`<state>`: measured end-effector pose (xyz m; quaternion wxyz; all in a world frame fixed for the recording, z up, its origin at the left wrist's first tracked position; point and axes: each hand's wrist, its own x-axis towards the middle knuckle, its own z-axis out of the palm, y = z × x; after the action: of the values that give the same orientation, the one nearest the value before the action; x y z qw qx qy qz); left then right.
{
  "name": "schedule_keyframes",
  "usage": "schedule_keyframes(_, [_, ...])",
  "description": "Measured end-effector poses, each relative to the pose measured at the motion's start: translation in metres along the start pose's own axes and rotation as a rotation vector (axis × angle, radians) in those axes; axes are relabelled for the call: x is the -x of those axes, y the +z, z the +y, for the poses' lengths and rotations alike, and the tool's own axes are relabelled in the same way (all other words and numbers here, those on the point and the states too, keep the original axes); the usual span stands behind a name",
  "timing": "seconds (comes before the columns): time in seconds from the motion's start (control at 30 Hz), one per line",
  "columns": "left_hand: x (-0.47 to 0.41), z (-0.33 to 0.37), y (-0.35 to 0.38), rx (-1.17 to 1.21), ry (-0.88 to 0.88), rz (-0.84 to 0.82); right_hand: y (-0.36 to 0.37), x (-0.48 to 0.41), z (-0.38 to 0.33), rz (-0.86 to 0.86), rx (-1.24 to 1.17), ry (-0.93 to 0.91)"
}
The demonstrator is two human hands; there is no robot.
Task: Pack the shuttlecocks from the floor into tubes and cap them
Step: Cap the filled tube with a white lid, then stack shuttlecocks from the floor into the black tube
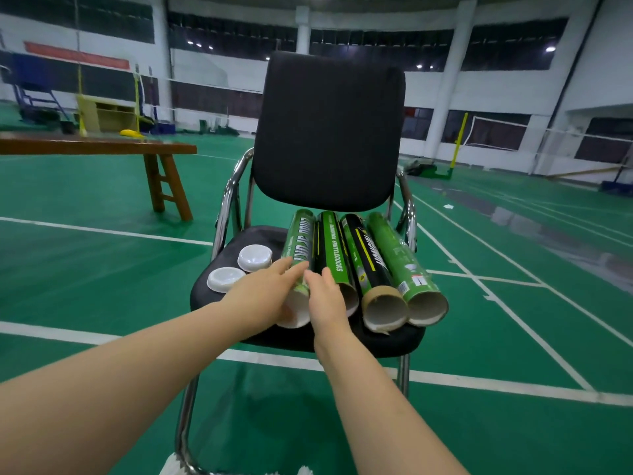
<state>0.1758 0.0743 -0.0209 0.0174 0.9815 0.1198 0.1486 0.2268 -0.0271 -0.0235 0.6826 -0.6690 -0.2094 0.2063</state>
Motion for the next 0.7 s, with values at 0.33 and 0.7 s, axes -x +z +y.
schedule_keyframes(0.33, [0.017,0.047,-0.001,0.124,0.129,0.169,0.001,0.105,-0.019,0.051,0.218,-0.173])
schedule_keyframes(0.7, [0.043,0.081,-0.012,0.250,0.317,0.288,-0.070,0.173,0.024,0.653,0.743,-0.800])
